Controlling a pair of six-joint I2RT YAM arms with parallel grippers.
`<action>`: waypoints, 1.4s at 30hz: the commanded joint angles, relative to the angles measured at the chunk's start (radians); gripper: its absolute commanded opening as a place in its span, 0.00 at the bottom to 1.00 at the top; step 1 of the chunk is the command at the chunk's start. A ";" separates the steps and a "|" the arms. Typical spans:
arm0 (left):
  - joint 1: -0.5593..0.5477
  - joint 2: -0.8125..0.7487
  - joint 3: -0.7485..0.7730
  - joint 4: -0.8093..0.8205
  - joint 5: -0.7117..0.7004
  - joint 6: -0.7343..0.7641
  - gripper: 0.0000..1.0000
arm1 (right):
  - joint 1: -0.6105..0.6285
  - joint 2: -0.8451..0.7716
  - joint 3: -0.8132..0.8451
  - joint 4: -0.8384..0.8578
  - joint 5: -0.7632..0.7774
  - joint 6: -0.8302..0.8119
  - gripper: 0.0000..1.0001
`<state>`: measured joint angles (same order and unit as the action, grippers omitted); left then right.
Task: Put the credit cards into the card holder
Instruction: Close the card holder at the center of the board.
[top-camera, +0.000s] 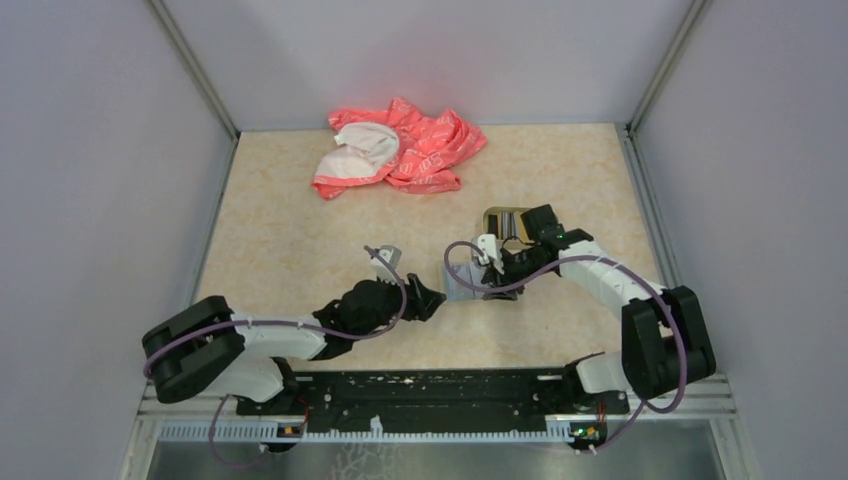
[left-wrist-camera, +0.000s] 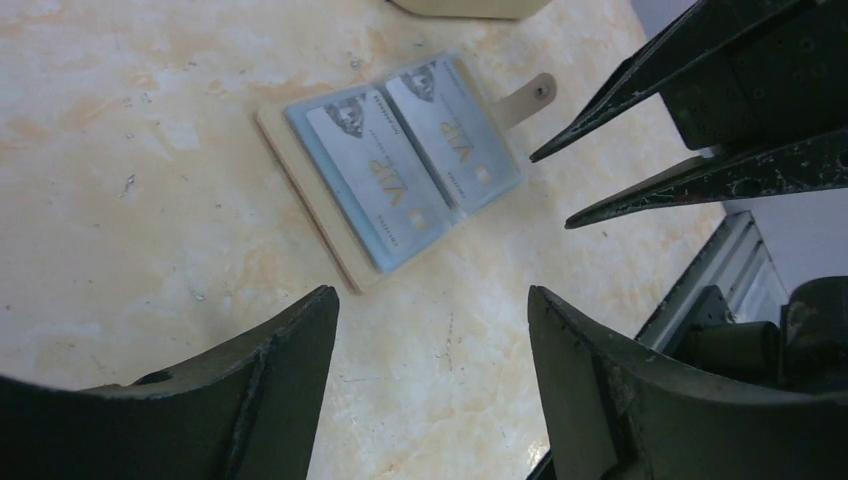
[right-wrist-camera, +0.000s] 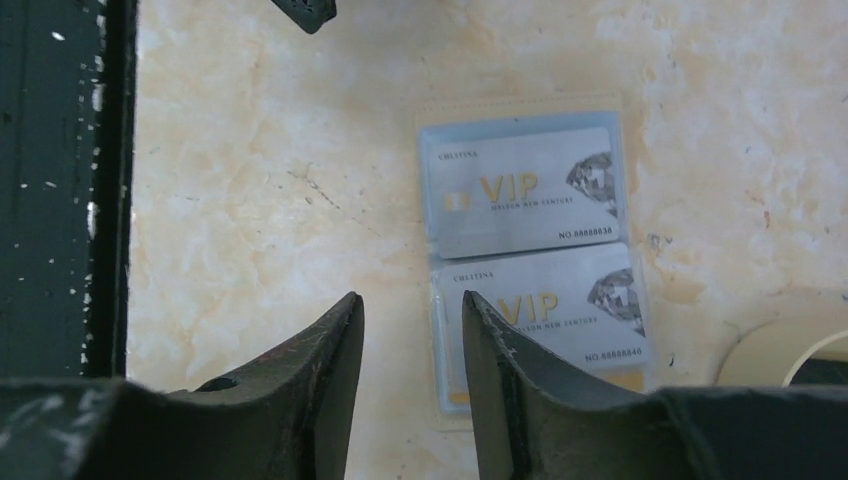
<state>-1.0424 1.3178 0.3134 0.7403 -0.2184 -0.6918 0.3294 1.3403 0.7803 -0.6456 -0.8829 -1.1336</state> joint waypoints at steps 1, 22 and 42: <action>0.005 0.078 0.070 -0.050 -0.056 -0.046 0.72 | 0.015 0.032 0.033 0.113 0.104 0.148 0.38; 0.038 0.325 0.306 -0.217 0.006 -0.082 0.56 | 0.025 0.114 0.062 0.155 0.250 0.268 0.30; 0.038 0.360 0.323 -0.215 0.024 -0.089 0.50 | 0.025 0.133 0.070 0.144 0.257 0.276 0.28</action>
<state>-1.0073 1.6646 0.6128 0.5194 -0.2111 -0.7780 0.3450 1.4681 0.8021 -0.5163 -0.6098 -0.8665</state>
